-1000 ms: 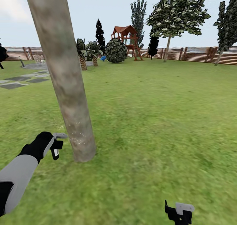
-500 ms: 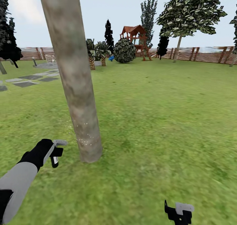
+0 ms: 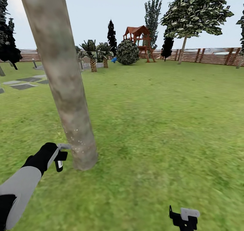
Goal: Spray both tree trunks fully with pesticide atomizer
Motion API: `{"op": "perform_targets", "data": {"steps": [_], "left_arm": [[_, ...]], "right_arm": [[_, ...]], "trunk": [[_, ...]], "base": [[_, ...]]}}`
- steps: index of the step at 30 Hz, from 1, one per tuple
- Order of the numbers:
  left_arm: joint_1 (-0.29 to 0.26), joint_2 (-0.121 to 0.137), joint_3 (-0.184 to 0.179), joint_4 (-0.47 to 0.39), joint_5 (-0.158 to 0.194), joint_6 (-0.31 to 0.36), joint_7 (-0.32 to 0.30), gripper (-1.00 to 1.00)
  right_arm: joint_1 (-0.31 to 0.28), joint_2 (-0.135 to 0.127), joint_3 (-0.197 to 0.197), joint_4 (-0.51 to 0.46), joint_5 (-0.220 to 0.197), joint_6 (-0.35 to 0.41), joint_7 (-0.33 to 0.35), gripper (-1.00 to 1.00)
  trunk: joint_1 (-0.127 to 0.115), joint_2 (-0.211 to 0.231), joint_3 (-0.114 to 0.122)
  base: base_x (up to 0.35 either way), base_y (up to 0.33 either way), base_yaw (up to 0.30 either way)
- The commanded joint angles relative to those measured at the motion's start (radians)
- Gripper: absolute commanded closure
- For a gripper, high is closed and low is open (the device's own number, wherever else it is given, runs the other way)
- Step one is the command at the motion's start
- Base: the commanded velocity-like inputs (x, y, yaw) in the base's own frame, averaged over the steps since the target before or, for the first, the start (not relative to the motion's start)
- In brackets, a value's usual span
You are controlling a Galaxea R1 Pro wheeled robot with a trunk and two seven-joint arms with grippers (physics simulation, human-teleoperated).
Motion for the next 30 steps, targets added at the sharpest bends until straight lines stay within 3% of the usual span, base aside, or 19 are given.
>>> {"op": "perform_targets", "data": {"steps": [1,15,24,30], "left_arm": [[-0.001,0.001,-0.004,-0.002,-0.005,0.005,-0.005,1.0],[-0.001,0.001,-0.001,-0.006,-0.005,0.005,-0.005,1.0],[-0.001,0.001,0.004,-0.008,-0.004,0.003,-0.005,1.0],[-0.001,0.001,0.004,-0.008,-0.005,0.003,-0.004,1.0]], "right_arm": [[-0.001,0.0,-0.005,0.001,0.011,-0.002,-0.005,-1.0],[-0.001,0.0,-0.005,0.002,0.011,-0.002,-0.005,-1.0],[-0.001,0.002,-0.005,0.002,0.011,-0.002,-0.005,-1.0],[-0.001,-0.003,-0.005,0.001,0.009,-0.002,-0.007,-1.0]], "trunk": [[0.0,0.0,-0.001],[0.0,0.0,-0.001],[0.0,0.0,-0.001],[0.0,0.0,-0.001]], "base": [[0.003,-0.275,0.0],[0.0,-0.277,0.003],[0.031,-0.272,0.224],[0.194,-0.233,0.038]]}}
